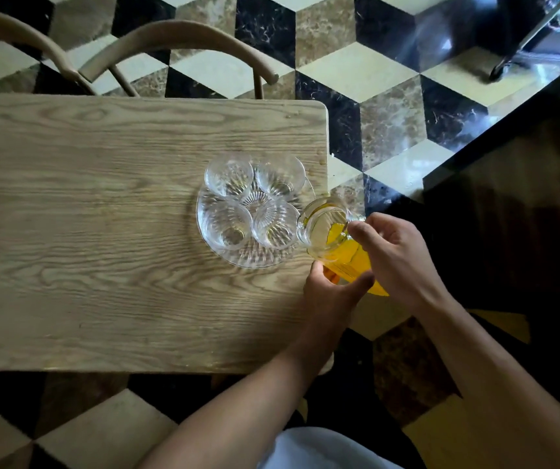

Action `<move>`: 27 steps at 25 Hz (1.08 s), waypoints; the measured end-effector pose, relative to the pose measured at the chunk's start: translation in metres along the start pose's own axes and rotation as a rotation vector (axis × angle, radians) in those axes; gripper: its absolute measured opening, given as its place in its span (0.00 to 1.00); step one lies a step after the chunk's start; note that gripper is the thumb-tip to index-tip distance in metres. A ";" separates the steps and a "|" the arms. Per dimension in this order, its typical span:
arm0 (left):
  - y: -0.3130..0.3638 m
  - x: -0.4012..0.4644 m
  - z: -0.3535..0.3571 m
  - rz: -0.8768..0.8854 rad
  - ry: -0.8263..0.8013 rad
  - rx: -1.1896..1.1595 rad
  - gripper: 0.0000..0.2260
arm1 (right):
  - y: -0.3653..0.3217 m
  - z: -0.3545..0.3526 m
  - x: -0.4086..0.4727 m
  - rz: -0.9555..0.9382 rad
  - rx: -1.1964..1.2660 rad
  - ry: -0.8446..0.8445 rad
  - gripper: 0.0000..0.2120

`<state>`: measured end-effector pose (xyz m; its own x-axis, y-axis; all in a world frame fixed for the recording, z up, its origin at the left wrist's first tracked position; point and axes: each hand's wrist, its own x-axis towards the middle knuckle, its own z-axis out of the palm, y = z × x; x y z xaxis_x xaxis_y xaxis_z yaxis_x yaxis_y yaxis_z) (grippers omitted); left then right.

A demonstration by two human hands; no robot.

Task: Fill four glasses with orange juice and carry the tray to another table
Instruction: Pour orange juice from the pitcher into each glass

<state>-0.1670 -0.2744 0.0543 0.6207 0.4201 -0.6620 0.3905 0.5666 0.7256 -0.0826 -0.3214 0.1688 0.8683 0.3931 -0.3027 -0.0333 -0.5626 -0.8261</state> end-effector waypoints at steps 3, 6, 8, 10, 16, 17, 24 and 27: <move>-0.001 0.004 0.006 -0.003 0.011 -0.096 0.26 | -0.006 0.003 0.008 0.007 -0.094 -0.035 0.22; 0.000 0.006 0.007 -0.001 0.017 -0.117 0.22 | -0.014 0.008 0.017 0.009 -0.172 -0.066 0.22; 0.001 0.007 0.007 0.004 0.031 -0.090 0.24 | -0.018 0.009 0.020 0.009 -0.207 -0.075 0.22; -0.003 0.011 0.007 -0.006 0.029 -0.087 0.23 | -0.021 0.010 0.023 0.012 -0.233 -0.084 0.22; 0.000 0.008 0.013 -0.019 0.021 -0.112 0.20 | -0.025 0.012 0.028 0.023 -0.313 -0.088 0.21; -0.001 0.007 0.014 -0.018 0.020 -0.116 0.19 | -0.025 0.012 0.028 0.023 -0.320 -0.084 0.22; -0.003 0.003 0.020 -0.027 0.041 -0.158 0.31 | -0.026 0.015 0.030 0.019 -0.386 -0.098 0.22; -0.001 0.003 0.022 -0.027 0.054 -0.168 0.34 | -0.028 0.015 0.032 0.017 -0.422 -0.107 0.22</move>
<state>-0.1506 -0.2899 0.0559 0.5725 0.4378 -0.6932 0.2845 0.6869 0.6688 -0.0619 -0.2822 0.1749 0.8125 0.4418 -0.3802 0.1774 -0.8088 -0.5608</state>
